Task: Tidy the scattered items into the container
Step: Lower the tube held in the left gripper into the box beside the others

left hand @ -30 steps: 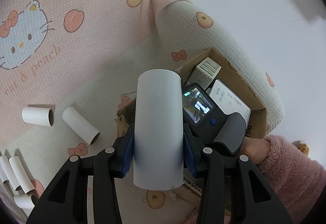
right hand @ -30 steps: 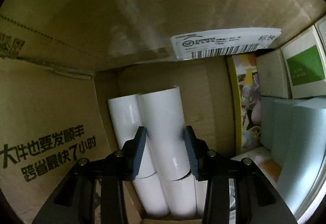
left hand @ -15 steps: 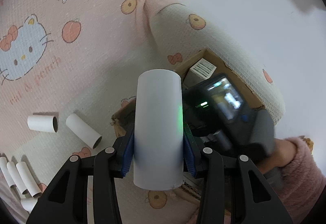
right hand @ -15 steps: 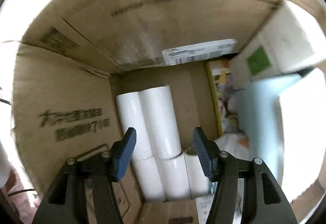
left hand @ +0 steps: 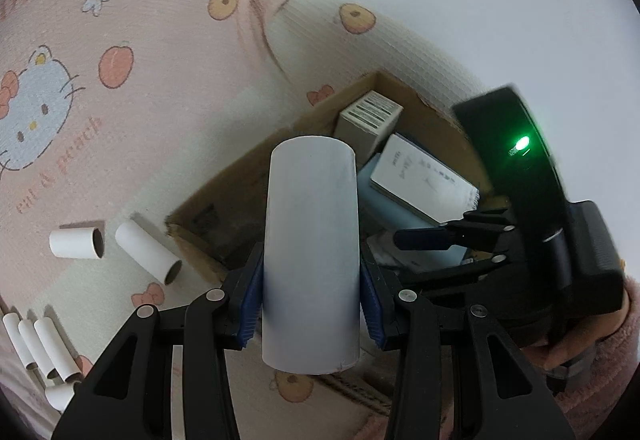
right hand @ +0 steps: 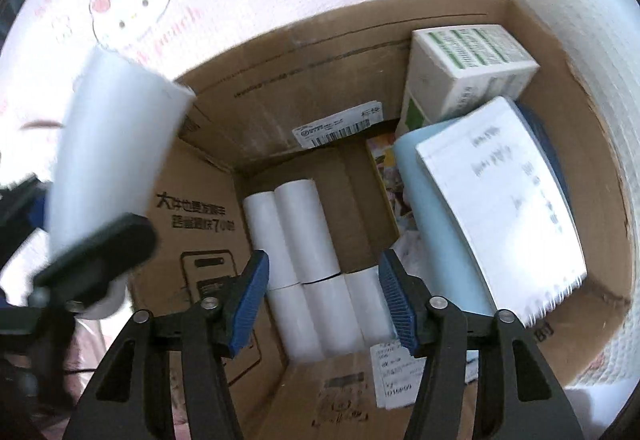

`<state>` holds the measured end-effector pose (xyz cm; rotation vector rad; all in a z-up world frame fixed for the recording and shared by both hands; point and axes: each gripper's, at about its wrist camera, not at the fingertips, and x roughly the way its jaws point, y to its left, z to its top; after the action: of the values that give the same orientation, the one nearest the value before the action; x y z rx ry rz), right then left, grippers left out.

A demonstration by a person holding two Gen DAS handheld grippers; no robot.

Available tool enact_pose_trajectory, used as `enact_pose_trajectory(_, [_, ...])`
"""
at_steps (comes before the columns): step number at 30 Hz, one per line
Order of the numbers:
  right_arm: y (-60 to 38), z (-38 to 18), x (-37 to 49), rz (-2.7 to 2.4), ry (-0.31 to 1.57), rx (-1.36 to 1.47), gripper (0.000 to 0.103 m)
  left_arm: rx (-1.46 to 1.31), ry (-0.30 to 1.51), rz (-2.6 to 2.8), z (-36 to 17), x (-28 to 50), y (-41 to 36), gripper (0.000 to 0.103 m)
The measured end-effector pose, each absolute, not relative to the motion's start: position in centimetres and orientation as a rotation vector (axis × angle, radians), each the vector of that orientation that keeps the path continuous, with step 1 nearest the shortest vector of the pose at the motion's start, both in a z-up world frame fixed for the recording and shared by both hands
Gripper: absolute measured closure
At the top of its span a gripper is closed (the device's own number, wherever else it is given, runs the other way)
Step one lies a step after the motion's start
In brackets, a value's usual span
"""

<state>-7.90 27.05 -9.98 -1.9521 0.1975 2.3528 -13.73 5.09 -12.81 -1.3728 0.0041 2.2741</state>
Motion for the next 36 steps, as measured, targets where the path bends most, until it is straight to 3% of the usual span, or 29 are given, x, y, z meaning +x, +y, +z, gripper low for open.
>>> enact_pose_trajectory(2, [27.3, -9.6, -7.6, 2.346, 0.282, -1.95, 0.08, -1.386, 0.026, 2.272, -12.9, -13.6, 6.0, 0.056])
enact_pose_trajectory(4, [27.4, -10.1, -7.4, 2.351, 0.357, -1.957, 0.085, -1.403, 0.058, 2.278, -13.1, -13.6, 6.7, 0.056])
enact_pose_trajectory(15, [29.7, -6.7, -4.9, 2.41, 0.464, -1.859, 0.085, -1.464, 0.136, 2.259, -14.0, -13.7, 9.9, 0.057])
enact_pose_trajectory(28, [33.3, -5.9, -3.6, 2.4, 0.552, -1.743, 0.085, -1.857, 0.146, 2.158, -18.0, -17.4, 12.7, 0.057])
enact_pose_trajectory(36, [34.3, -5.7, -3.8, 2.397, 0.488, -1.714, 0.085, -2.117, -0.087, 2.118, -22.2, -20.0, 12.8, 0.057])
